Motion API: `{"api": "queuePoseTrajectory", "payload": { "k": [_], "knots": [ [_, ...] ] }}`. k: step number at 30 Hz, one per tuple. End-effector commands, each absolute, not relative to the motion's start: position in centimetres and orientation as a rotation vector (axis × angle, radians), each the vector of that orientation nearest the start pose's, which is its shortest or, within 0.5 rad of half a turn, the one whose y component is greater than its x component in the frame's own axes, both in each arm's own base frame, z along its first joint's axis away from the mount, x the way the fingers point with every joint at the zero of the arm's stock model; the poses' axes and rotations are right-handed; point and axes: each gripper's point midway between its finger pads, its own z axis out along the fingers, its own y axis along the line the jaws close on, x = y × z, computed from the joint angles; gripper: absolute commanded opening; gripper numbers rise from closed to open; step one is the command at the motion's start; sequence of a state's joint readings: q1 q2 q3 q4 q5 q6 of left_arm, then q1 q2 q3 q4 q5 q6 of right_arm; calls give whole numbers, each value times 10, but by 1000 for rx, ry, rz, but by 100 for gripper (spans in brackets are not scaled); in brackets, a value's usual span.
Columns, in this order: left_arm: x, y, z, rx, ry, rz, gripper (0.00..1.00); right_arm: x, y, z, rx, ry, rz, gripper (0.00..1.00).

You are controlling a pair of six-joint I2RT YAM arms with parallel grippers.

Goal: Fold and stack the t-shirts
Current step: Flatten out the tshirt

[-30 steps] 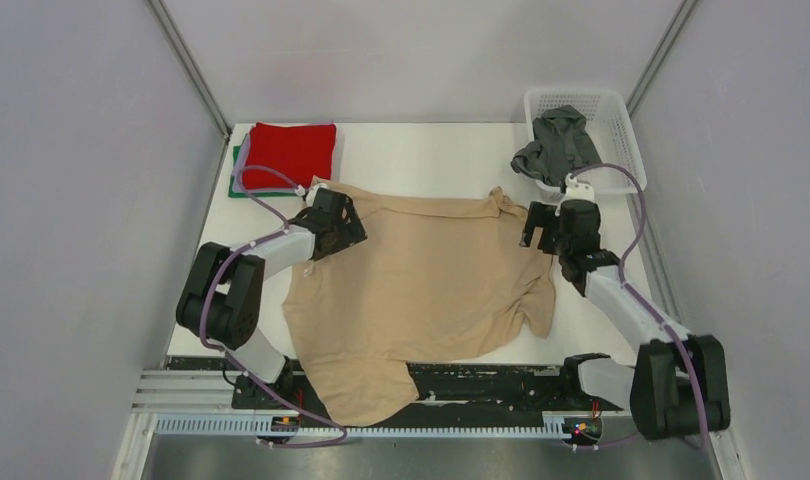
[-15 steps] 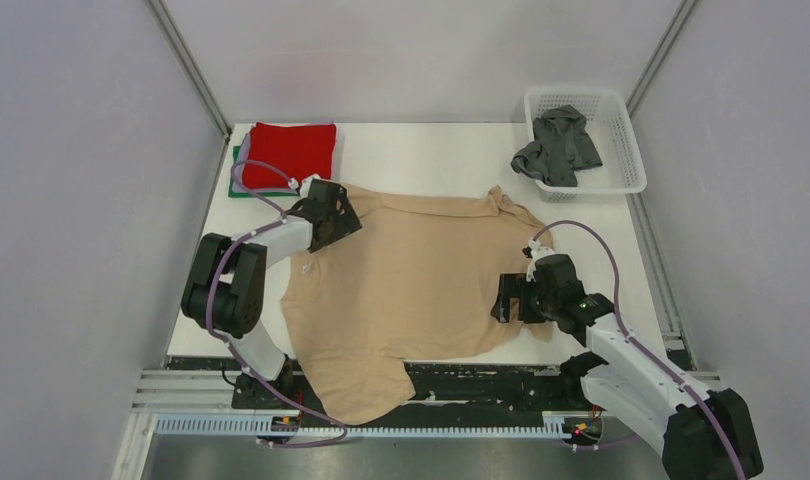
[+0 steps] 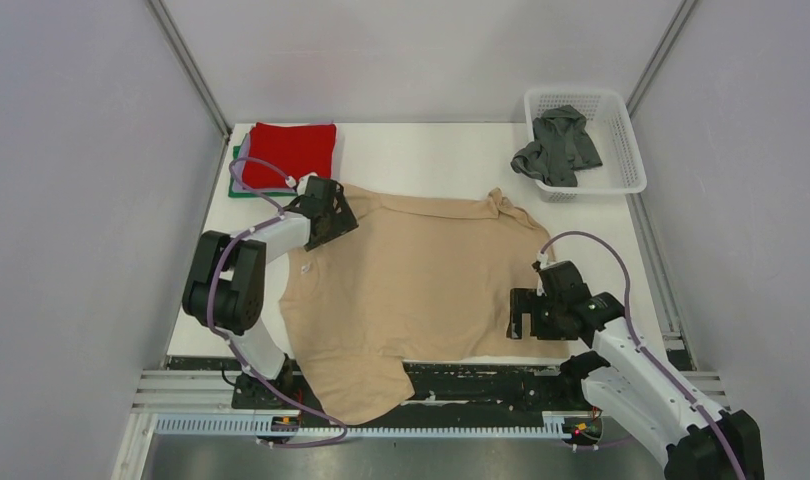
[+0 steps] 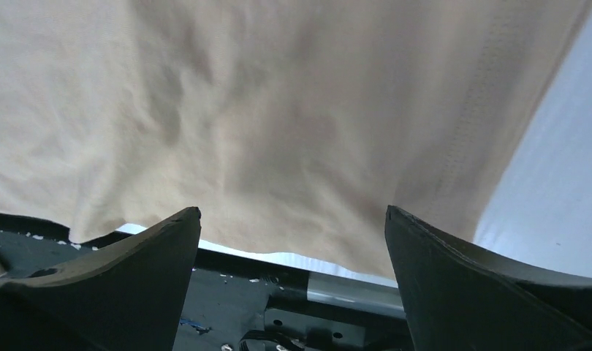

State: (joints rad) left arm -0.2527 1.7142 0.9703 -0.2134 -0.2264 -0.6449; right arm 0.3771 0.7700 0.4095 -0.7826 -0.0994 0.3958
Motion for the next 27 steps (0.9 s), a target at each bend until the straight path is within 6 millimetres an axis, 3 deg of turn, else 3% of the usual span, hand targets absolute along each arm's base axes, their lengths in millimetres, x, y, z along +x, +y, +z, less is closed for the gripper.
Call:
{"api": "queuePoseTrajectory", "payload": {
  "k": [1, 7, 12, 19, 27],
  "knots": [
    [388, -83, 52, -505, 2422, -105, 100, 156, 80, 59, -20, 2652, 263, 98],
    [397, -104, 86, -455, 2361, -267, 100, 228, 119, 122, -149, 2333, 430, 98],
    [413, -111, 90, -478, 2336, -303, 100, 283, 146, 144, -123, 2096, 536, 98],
    [445, -114, 77, -485, 2329, -289, 100, 349, 169, 139, -146, 2020, 518, 98],
    [473, -120, 58, -513, 2349, -350, 100, 407, 169, 111, -133, 2063, 362, 98]
  ]
}}
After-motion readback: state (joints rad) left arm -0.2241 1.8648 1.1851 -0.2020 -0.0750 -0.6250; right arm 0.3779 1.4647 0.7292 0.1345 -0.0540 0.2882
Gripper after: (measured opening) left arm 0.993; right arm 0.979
